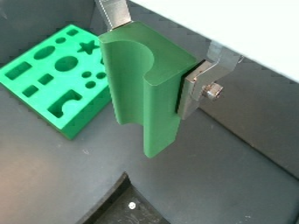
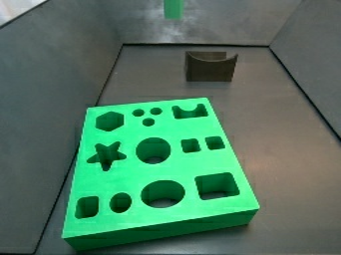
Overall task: Pick up the arch object. Move up. Place the arch object on the fixture. Regrasp the arch object. Rotate the arch object. Move to above the board. Insert the arch object.
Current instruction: Move to above the board.
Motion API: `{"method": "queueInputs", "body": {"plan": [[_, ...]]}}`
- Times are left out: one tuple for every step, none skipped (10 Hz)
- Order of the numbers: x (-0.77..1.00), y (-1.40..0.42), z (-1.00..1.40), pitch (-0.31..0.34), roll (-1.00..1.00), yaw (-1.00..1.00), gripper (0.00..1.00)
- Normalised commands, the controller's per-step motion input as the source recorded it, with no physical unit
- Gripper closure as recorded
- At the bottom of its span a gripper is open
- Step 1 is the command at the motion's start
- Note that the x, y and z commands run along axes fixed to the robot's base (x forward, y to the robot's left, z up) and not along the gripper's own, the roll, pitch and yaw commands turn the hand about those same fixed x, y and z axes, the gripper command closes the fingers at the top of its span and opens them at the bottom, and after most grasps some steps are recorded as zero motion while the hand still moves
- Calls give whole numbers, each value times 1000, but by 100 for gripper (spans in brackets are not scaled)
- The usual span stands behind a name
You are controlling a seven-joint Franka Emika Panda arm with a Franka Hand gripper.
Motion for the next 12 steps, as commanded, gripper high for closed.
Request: {"method": "queueInputs", "body": {"plan": [[69, -33, 783, 106, 95, 28, 100], [46, -21, 606, 105, 89, 26, 100], [29, -12, 378, 99, 82, 24, 100], [23, -11, 209, 100, 77, 24, 100], [7, -1000, 165, 85, 1, 1000, 100], [11, -1000, 144, 84, 2, 1000, 100], [11, -1000, 158, 89, 2, 1000, 100], [17, -1000, 158, 90, -5, 1000, 100], [22, -1000, 158, 92, -6, 1000, 100], [32, -1000, 165, 98, -8, 1000, 100], [43, -1000, 167, 101, -10, 1000, 100], [72, -1000, 168, 112, -11, 1000, 100]]}}
